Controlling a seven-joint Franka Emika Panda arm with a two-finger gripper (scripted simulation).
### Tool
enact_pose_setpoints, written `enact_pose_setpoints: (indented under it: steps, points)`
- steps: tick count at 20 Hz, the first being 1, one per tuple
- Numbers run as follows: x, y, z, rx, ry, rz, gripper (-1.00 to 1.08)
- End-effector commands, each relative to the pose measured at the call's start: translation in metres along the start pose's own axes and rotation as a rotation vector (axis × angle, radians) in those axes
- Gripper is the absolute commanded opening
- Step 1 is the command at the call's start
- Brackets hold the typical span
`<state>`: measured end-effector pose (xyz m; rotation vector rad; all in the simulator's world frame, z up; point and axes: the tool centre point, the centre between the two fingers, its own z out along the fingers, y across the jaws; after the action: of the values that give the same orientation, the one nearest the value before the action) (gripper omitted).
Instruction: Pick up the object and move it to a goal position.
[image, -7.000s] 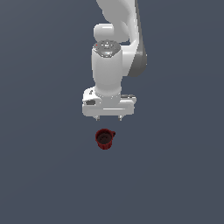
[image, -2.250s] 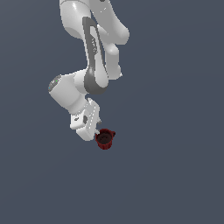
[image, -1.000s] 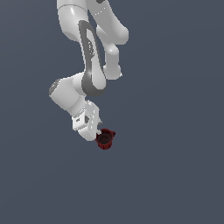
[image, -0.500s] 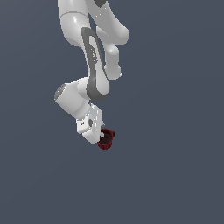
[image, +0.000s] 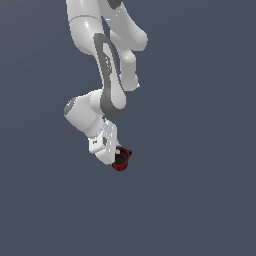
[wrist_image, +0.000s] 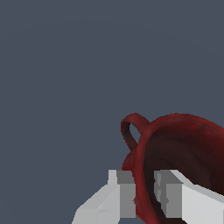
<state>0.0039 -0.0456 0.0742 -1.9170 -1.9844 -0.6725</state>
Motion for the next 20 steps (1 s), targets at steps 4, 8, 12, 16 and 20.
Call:
enact_pose_setpoints:
  steps: [4,8,12,16,20]
  points:
    - [0.000,0.000,0.000,0.001,0.000,0.000,-1.00]
    - [0.007,-0.002,0.000,0.001,0.000,0.000,-1.00]
    - [0.024,-0.006,0.000,0.001,-0.001,0.000,-1.00]
    - [0.052,-0.013,-0.001,0.002,-0.002,0.000,-1.00]
    - [0.092,-0.022,-0.002,0.003,-0.004,0.000,-1.00]
